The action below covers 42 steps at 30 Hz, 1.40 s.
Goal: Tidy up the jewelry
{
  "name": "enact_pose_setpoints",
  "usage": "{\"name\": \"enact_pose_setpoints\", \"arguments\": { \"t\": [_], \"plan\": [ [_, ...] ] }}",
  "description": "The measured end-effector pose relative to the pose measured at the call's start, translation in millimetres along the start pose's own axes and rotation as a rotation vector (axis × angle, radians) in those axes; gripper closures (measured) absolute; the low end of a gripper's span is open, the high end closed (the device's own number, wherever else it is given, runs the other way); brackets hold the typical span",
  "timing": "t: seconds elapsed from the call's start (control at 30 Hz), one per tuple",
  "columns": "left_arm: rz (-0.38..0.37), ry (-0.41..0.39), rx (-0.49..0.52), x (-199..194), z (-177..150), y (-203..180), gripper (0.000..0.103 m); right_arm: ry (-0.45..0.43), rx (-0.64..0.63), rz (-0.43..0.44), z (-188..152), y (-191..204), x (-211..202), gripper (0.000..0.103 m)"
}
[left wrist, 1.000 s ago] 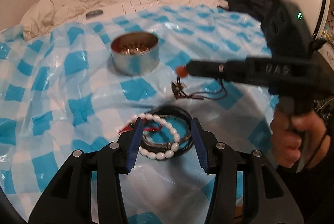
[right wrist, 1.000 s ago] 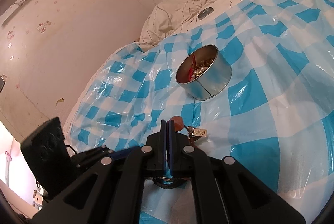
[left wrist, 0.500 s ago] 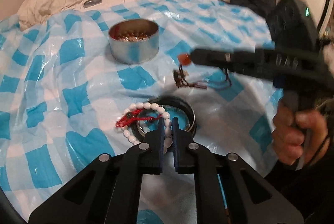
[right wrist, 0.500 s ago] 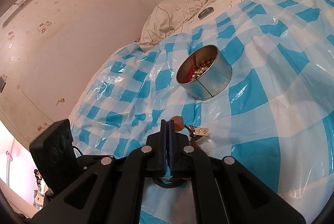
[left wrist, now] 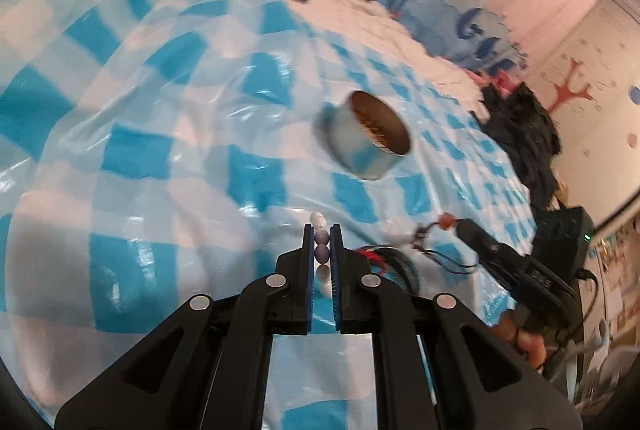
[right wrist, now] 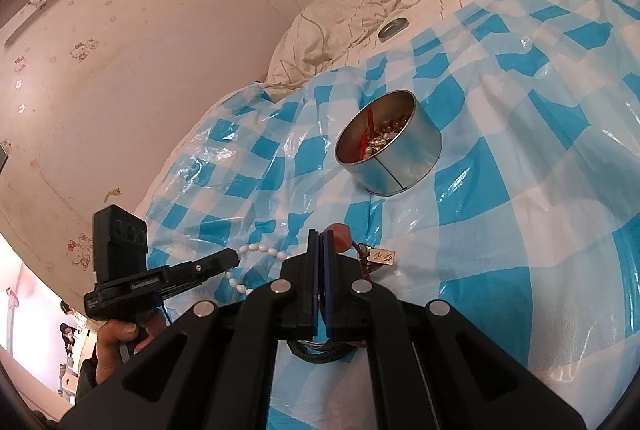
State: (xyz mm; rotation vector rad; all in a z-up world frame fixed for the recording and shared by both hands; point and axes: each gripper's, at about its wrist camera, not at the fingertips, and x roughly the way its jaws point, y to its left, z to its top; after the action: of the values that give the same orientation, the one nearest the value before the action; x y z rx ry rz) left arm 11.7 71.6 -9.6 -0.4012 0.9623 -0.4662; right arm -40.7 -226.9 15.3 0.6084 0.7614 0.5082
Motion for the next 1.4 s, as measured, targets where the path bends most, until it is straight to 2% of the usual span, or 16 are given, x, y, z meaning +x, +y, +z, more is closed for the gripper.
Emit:
{"name": "enact_pose_setpoints", "arguments": {
  "t": [0.23, 0.47, 0.73, 0.9, 1.07, 1.2, 1.23, 1.27, 1.3, 1.4],
  "plan": [
    [0.024, 0.075, -0.038, 23, -4, 12, 0.096, 0.012, 0.001, -0.045, -1, -5, 4, 0.100],
    [0.036, 0.106, -0.042, 37, -5, 10, 0.095, 0.039, 0.024, -0.121, -2, -16, 9, 0.100],
    [0.037, 0.088, -0.025, 40, -4, 7, 0.096, 0.084, 0.053, -0.162, -7, -26, 17, 0.100],
    [0.042, 0.055, -0.018, 33, -1, 5, 0.096, 0.075, 0.027, -0.171, -8, -22, 15, 0.100],
    [0.053, 0.059, -0.031, 36, 0, 8, 0.096, 0.058, 0.025, -0.172, -7, -21, 13, 0.100],
    [0.052, 0.075, -0.027, 38, -1, 8, 0.096, 0.087, 0.055, -0.176, -9, -27, 17, 0.100],
    [0.052, 0.084, -0.028, 40, -3, 8, 0.096, 0.095, 0.069, -0.173, -9, -29, 19, 0.094],
    [0.055, 0.087, -0.030, 41, -3, 8, 0.096, 0.101, 0.095, -0.164, -10, -34, 20, 0.079],
    [0.057, 0.090, -0.033, 43, -3, 9, 0.096, 0.101, 0.105, -0.154, -11, -36, 21, 0.075],
    [0.063, 0.100, -0.035, 47, -4, 9, 0.095, 0.106, 0.073, -0.174, -12, -31, 22, 0.075]
  ]
}}
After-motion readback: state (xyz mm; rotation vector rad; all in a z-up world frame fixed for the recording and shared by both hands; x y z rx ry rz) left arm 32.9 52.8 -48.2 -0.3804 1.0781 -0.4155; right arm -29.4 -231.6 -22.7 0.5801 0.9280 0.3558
